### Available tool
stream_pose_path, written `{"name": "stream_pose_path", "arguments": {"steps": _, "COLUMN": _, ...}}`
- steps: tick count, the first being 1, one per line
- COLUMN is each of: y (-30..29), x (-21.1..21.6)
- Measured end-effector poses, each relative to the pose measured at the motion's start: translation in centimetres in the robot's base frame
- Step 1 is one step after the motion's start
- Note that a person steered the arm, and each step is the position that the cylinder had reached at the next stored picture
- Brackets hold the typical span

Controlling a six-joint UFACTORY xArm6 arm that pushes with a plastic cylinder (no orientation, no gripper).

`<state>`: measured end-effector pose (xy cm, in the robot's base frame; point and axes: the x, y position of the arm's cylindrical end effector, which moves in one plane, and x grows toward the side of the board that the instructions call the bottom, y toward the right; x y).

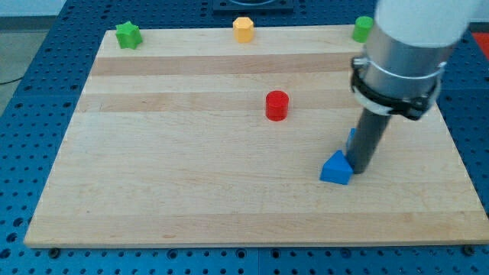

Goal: Slide the blue triangle to bottom left

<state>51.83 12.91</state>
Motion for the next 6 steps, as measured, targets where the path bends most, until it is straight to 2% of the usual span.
{"name": "stream_pose_path", "arguments": {"steps": 2, "y": -5.3, "x": 0.9}}
{"name": "stream_pose_path", "arguments": {"steps": 4, "y": -6.2, "x": 5.2}}
{"name": "stream_pose_path", "arguments": {"steps": 5, "y": -9.5, "x": 5.0}}
{"name": "stream_pose_path", "arguments": {"steps": 6, "y": -12.2, "x": 1.7}}
